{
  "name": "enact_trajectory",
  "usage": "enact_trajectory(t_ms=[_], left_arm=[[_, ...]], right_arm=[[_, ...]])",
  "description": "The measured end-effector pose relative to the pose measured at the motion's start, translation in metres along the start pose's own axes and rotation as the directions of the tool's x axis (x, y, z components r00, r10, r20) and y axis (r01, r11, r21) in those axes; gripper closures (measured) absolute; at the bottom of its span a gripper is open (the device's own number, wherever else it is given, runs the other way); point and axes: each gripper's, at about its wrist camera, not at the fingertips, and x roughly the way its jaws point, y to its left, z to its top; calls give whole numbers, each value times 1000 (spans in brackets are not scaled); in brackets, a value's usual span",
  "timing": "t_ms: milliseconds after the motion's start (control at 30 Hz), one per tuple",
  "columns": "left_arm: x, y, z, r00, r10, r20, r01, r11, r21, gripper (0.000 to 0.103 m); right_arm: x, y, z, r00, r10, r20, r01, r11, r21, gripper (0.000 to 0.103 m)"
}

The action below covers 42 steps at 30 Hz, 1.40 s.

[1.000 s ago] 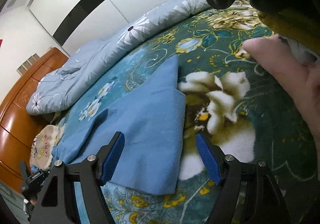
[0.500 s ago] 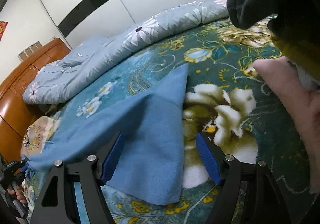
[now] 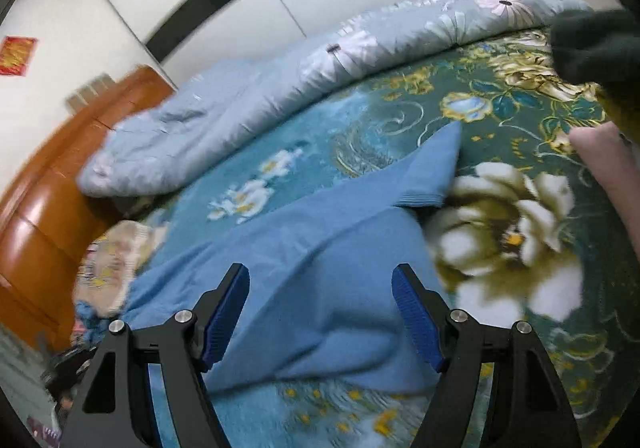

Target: Fold clothes

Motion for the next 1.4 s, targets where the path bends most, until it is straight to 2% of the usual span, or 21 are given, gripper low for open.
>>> enact_trajectory(t_ms=[100, 167, 200, 267, 333, 367, 400, 433, 600, 733, 833, 933, 1000, 1067, 1167, 1267, 1367, 1400], left_arm=[[-2, -2, -2, 1000, 1, -4, -1, 1000, 15, 80], [-4, -4, -3, 1000, 2, -7, -2, 1000, 25, 79], [-5, -4, -4, 1000, 2, -9, -2, 1000, 30, 80], [-7, -6, -5, 1000, 3, -12, -3, 999, 40, 79], [-8, -7, -6, 1000, 4, -15, -3, 999, 50, 79], [-8, -7, -6, 1000, -1, -17, 2, 999, 49, 79], [-8, -6, -7, 1000, -8, -21, 9, 999, 46, 79], [-8, -5, -7, 1000, -13, -25, 14, 999, 44, 79], [-6, -2, -5, 999, -32, -39, 33, 999, 31, 79], [-4, -13, 8, 998, -48, -51, 50, 998, 37, 79], [-20, -40, 27, 995, -95, -15, 96, 991, 93, 80], [-48, -64, 42, 987, -151, 56, 141, 978, 157, 84], [-65, -69, 46, 979, -177, 98, 156, 969, 190, 84], [-69, -67, 43, 978, -180, 105, 157, 968, 197, 84], [-56, -56, 34, 986, -151, 65, 138, 975, 175, 84], [-37, -41, 23, 993, -114, 0, 113, 985, 130, 84], [-25, -27, 12, 999, -36, -28, 39, 993, 114, 82], [-23, -24, 9, 999, -13, -33, 17, 994, 111, 73]], right_arm=[[25, 12, 6, 994, -113, -1, 113, 992, 52, 28], [37, 19, 10, 980, -200, 5, 199, 978, 56, 29], [41, 20, 9, 973, -229, -1, 229, 972, 49, 32], [43, 16, 6, 964, -265, -16, 266, 963, 39, 46], [39, 8, 0, 960, -280, -31, 281, 959, 34, 70], [33, 1, -3, 964, -264, -34, 265, 963, 39, 76], [27, -6, -7, 968, -248, -38, 250, 967, 44, 88], [20, -13, -11, 973, -227, -47, 230, 972, 50, 96], [-18, -35, -29, 996, -68, -60, 74, 991, 111, 100], [-32, -33, -6, 999, 35, -24, -31, 989, 144, 101], [-48, -20, 24, 994, 99, 41, -104, 984, 145, 101], [-88, -6, 51, 974, 145, 174, -162, 983, 84, 102], [-115, -4, 60, 961, 134, 240, -150, 988, 48, 102], [-125, -10, 53, 965, 102, 241, -112, 993, 28, 102], [-112, -19, 34, 985, 44, 166, -48, 999, 19, 102], [-88, -28, 28, 995, 37, 94, -44, 997, 67, 101], [-65, -26, 23, 999, 17, 43, -20, 997, 78, 101], [-58, -26, 21, 1000, 12, 27, -14, 996, 83, 100]])
